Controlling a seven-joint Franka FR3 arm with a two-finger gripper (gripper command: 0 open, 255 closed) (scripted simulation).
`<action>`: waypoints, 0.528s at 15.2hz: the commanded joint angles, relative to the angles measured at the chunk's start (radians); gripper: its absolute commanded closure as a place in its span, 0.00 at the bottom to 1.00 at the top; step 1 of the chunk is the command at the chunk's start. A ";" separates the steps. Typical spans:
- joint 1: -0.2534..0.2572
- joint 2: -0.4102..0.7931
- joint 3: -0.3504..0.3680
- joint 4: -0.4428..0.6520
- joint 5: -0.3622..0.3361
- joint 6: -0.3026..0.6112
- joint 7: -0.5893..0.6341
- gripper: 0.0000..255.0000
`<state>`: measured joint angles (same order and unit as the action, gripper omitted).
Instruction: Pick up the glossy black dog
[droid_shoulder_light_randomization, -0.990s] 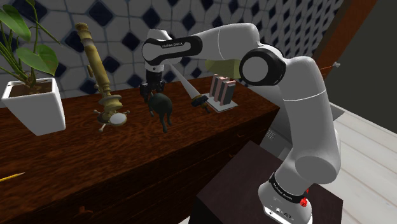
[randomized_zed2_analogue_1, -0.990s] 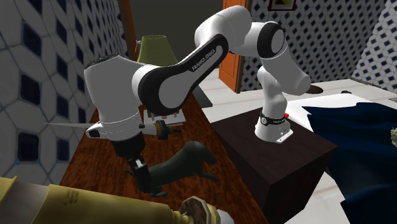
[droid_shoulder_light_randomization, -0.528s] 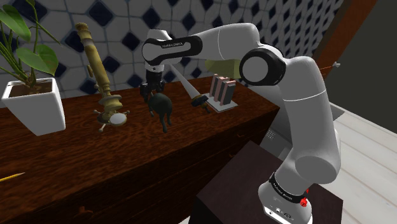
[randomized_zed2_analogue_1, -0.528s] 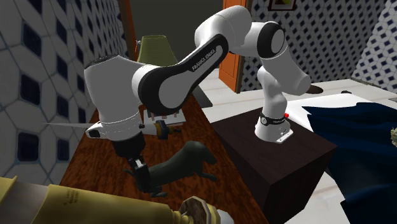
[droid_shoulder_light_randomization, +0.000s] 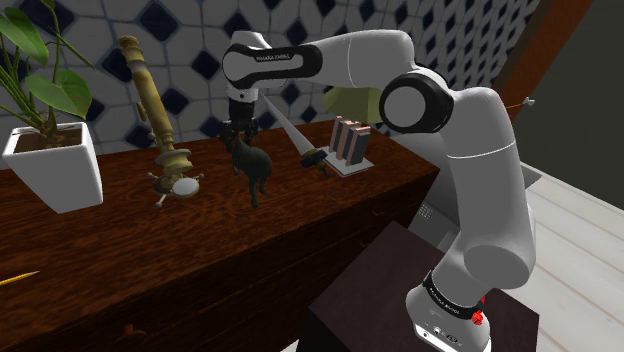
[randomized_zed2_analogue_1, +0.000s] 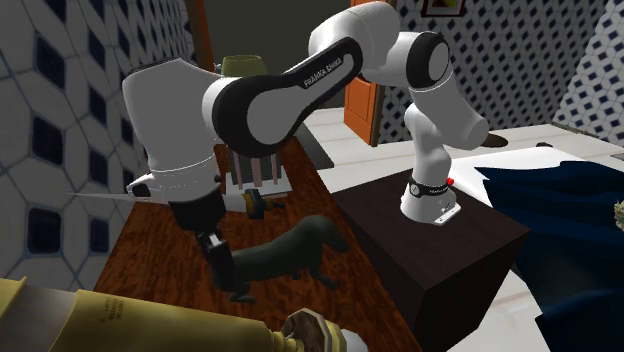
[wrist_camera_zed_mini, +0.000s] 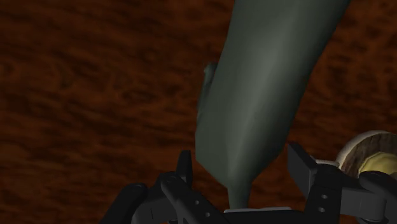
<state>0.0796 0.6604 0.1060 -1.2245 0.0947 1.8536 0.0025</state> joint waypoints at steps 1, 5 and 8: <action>0.000 -0.004 0.000 0.023 -0.001 -0.026 0.003 1.00; 0.001 -0.008 0.001 0.068 -0.001 -0.076 0.009 1.00; 0.001 -0.009 0.001 0.096 -0.002 -0.104 0.013 1.00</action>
<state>0.0806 0.6484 0.1068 -1.1397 0.0929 1.7579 0.0143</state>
